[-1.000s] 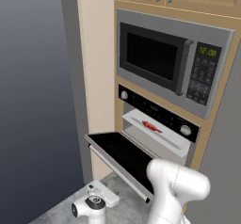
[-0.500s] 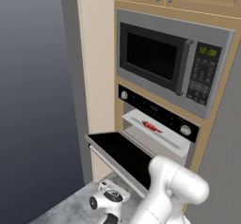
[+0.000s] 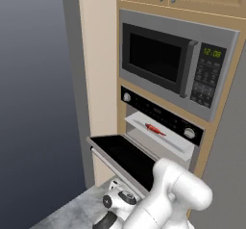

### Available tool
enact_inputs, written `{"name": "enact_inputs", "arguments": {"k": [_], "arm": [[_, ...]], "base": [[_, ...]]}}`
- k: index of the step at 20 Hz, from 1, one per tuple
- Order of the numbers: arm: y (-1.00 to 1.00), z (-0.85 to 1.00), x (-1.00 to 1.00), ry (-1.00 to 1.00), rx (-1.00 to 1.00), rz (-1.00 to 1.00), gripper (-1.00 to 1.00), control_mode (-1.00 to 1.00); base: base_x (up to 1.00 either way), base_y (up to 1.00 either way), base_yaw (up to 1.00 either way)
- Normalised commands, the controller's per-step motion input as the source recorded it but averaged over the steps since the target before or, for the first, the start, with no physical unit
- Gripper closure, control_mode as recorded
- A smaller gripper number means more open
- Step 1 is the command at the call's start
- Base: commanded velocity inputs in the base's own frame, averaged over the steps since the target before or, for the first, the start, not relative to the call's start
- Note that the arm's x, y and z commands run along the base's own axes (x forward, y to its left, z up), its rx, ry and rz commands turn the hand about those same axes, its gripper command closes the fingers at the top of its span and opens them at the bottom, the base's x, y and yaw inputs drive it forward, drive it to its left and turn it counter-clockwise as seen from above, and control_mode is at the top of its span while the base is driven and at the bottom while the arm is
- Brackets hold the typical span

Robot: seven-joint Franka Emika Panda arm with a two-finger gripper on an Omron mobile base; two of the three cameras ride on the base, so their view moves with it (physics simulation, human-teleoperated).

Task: Place the fish on the top rack of the oven, and slide the tray back inside. Close the oven door.

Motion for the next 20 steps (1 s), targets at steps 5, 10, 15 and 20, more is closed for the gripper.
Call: {"name": "enact_inputs", "arguments": {"k": [5, 10, 15, 20], "arm": [[-0.85, 0.94, 0.07, -0.23, 0.0, 0.0, -1.0, -1.0], [-1.0, 1.0, 0.32, -0.16, 0.0, 0.0, -1.0, -1.0], [-1.0, 0.9, 0.57, 0.0, 0.0, -0.01, -1.0, -1.0], [-1.0, 0.76, 0.77, 0.0, 0.0, -0.07, -1.0, -1.0]], "base": [[0.0, 0.0, 0.0], [0.0, 0.0, 0.0], [0.0, 0.0, 0.0], [0.0, 0.0, 0.0]]}}
